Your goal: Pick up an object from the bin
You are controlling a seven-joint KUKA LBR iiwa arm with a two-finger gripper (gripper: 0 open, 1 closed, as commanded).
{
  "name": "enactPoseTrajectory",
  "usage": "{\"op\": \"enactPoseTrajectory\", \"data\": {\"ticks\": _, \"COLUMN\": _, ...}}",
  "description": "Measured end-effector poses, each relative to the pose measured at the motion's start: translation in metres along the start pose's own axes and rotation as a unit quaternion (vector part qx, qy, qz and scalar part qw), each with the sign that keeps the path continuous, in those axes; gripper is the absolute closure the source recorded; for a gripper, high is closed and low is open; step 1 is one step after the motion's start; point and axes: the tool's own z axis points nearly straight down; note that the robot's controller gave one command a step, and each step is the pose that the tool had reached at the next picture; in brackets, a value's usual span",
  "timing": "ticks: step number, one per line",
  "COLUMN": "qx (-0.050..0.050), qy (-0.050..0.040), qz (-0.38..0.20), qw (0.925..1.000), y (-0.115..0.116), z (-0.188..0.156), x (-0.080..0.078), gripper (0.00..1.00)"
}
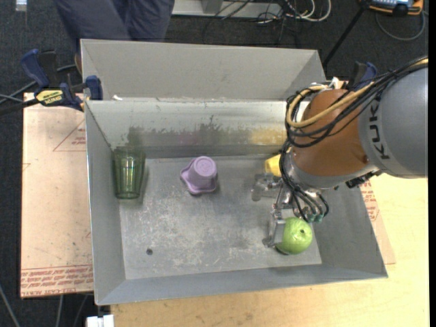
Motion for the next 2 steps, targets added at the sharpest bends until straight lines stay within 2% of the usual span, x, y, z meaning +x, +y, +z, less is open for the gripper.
{"op": "enactPoseTrajectory", "data": {"ticks": 1, "qx": 0.000, "qy": -0.0035, "qz": 0.000, "qw": 1.0000, "y": 0.0000, "z": -0.0043, "x": -0.0015, "gripper": 0.00}}
{"op": "enactPoseTrajectory", "data": {"ticks": 2, "qx": -0.001, "qy": -0.0062, "qz": -0.024, "qw": 0.9997, "y": -0.0083, "z": 0.0038, "x": 0.0000, "gripper": 0.00}}
